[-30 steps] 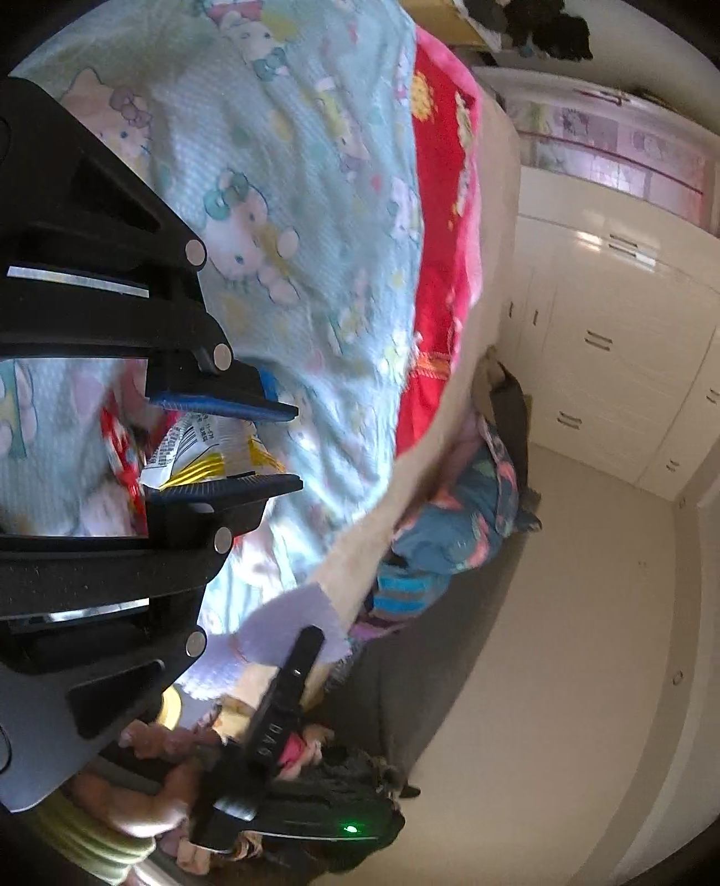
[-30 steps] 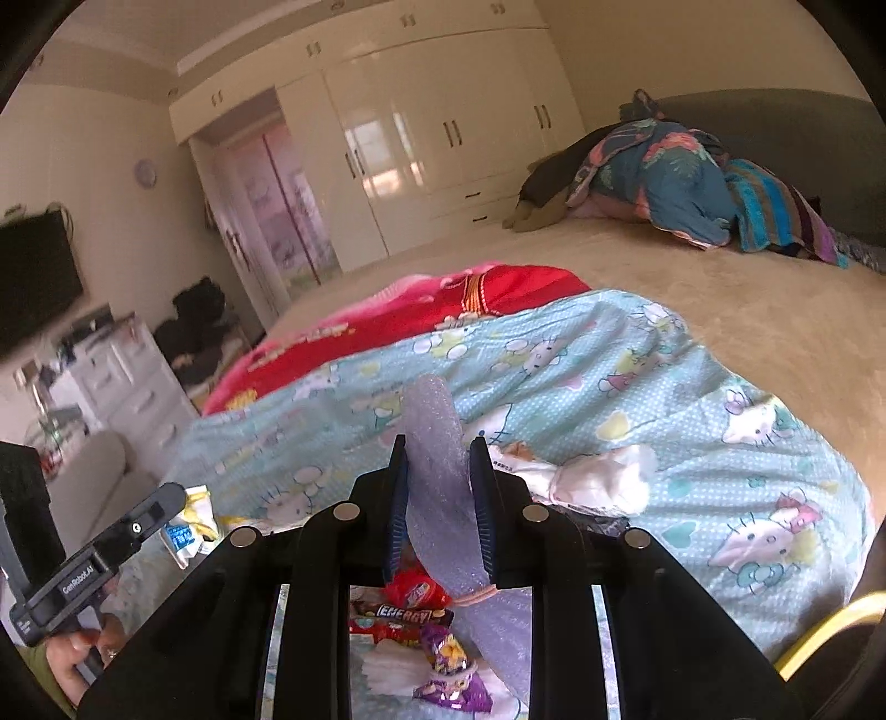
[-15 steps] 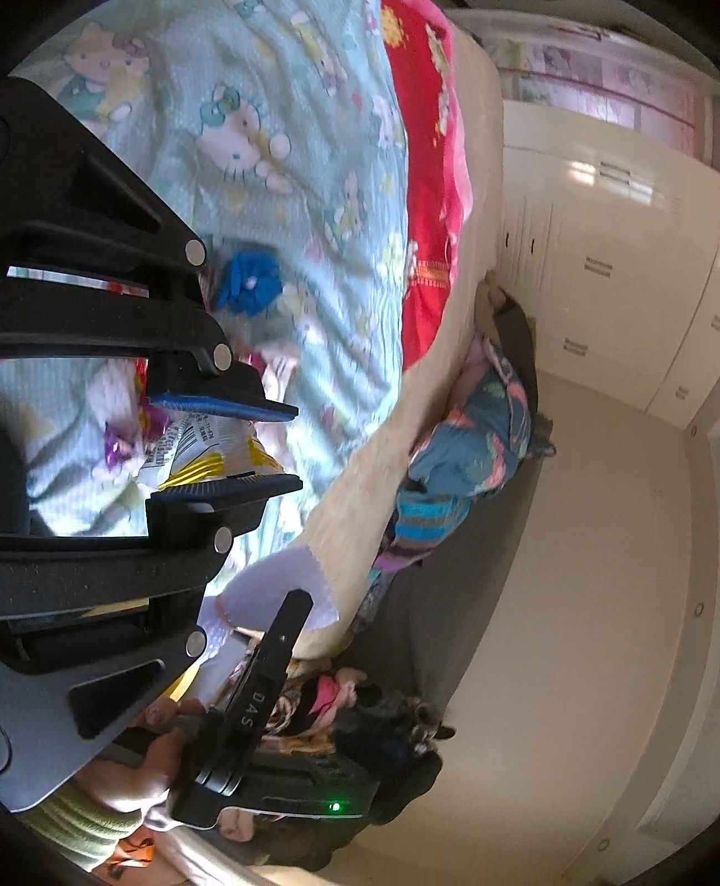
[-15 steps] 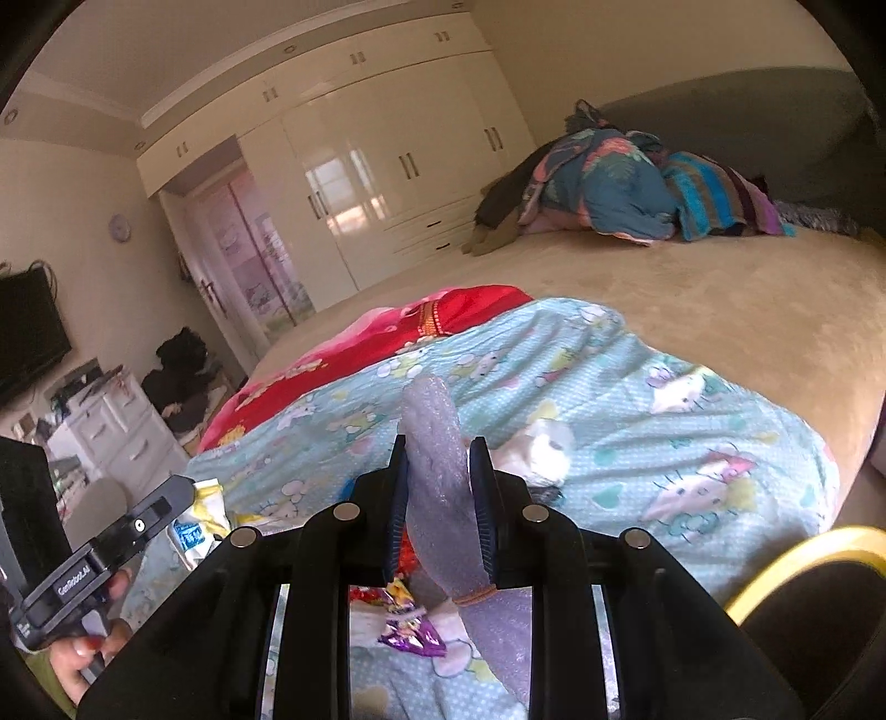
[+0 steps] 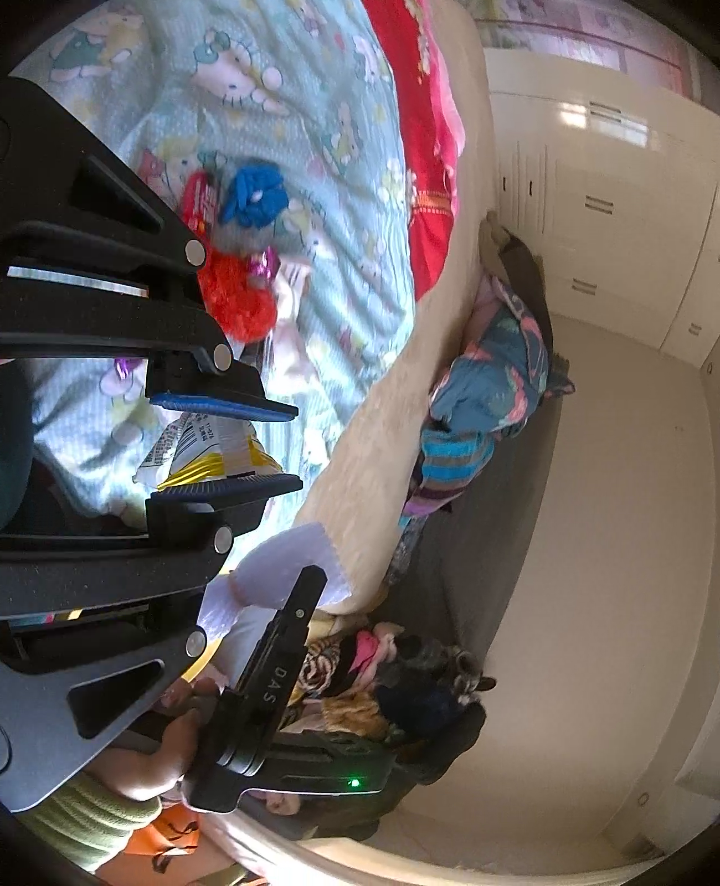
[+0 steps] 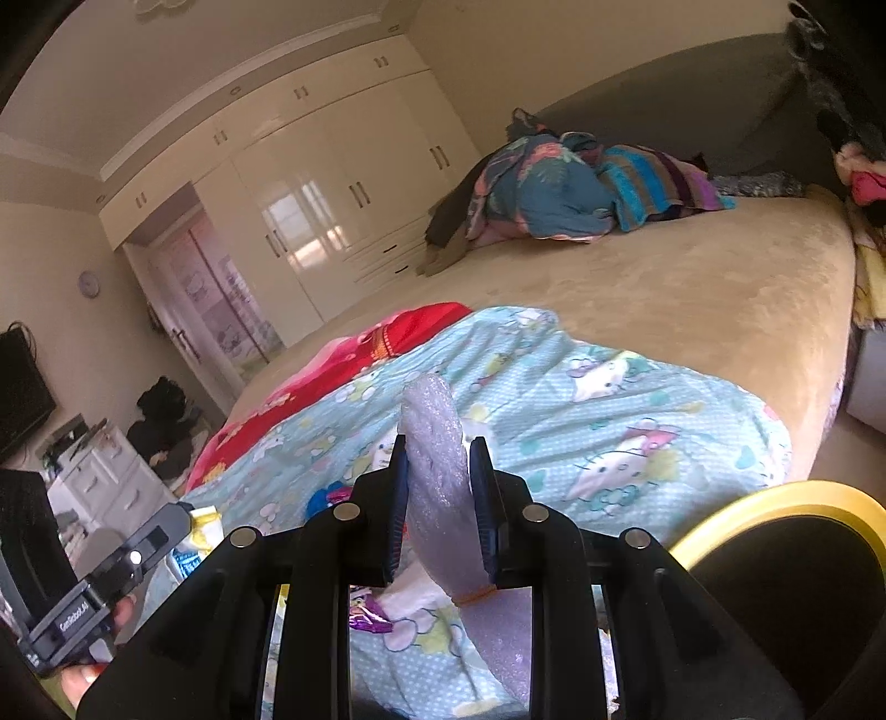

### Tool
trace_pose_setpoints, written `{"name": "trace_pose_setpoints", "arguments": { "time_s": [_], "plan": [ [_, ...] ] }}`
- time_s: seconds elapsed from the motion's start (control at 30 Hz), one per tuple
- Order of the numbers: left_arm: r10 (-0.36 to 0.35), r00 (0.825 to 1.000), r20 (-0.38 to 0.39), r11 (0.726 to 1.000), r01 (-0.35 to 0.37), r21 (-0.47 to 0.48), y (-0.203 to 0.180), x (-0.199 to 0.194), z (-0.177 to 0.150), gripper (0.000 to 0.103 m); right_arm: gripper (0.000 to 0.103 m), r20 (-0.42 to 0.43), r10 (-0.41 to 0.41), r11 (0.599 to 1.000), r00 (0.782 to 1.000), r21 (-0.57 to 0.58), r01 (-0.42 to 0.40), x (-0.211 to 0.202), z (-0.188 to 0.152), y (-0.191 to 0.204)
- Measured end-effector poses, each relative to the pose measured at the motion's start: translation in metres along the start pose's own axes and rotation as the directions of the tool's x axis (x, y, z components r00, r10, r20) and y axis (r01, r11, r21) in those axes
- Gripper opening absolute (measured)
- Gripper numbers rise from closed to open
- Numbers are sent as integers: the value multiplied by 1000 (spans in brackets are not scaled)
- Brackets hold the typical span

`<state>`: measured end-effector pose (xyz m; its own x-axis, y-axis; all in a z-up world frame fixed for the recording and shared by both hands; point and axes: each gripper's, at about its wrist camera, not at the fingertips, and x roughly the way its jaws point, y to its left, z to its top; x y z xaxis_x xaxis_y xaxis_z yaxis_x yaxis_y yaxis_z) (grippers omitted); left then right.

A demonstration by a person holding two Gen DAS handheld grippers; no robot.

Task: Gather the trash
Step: 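Carry both held items over the yellow-rimmed bin and open both tools to drop them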

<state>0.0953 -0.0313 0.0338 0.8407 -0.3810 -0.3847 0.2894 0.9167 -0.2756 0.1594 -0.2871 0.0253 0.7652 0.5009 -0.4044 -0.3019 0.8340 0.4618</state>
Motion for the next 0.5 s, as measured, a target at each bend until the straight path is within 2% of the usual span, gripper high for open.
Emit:
{"name": "trace_pose_setpoints", "arguments": {
  "time_s": [0.5],
  "plan": [
    [-94, 994, -60, 992, 99, 77, -54, 25, -14, 14, 21, 30, -85, 990, 996, 115, 81, -34, -5, -57]
  ]
}}
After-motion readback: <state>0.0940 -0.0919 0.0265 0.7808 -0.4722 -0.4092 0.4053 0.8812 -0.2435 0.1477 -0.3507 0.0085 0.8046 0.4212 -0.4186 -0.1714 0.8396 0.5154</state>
